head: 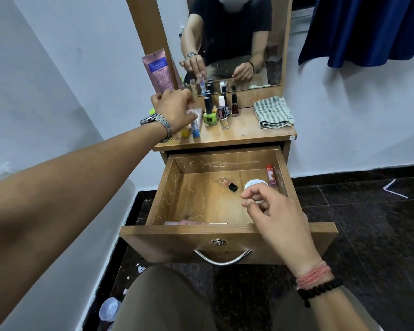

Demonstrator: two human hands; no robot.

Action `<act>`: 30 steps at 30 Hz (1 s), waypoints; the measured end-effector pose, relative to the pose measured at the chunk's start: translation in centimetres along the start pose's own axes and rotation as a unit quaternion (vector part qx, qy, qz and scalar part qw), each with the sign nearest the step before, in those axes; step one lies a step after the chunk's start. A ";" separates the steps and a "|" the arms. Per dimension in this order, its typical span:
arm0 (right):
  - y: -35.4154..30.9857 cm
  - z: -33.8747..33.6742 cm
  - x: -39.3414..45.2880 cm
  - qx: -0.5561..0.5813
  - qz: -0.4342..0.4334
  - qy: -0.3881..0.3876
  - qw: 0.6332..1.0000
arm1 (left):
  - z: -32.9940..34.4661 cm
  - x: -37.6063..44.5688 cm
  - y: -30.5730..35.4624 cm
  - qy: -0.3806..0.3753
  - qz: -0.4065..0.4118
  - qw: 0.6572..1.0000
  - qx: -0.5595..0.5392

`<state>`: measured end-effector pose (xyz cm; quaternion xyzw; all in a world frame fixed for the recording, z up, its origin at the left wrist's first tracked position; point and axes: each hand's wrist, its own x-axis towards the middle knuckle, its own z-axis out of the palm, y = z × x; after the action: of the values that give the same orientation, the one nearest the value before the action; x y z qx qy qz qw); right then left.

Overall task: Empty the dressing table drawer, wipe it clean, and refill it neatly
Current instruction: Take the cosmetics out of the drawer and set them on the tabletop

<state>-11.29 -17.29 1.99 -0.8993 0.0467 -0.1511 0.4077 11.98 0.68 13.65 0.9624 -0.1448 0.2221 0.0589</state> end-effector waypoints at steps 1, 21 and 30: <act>0.0 0.0 0.0 0.000 0.000 0.000 1.000 | -0.4 -0.2 0.2 0.020 0.009 1.000 0.003; -0.2 -0.1 0.1 0.000 0.001 -0.013 1.000 | 4.3 -15.3 -0.2 -0.486 0.181 0.855 -0.020; 0.0 -0.1 0.7 -0.021 0.001 -0.074 0.997 | 5.7 -16.2 0.5 -0.430 0.169 0.887 -0.003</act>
<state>-10.65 -17.48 2.21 -0.9164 0.0203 -0.0829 0.3910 0.25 3.27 1.39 0.9246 -0.3168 -0.2068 -0.0444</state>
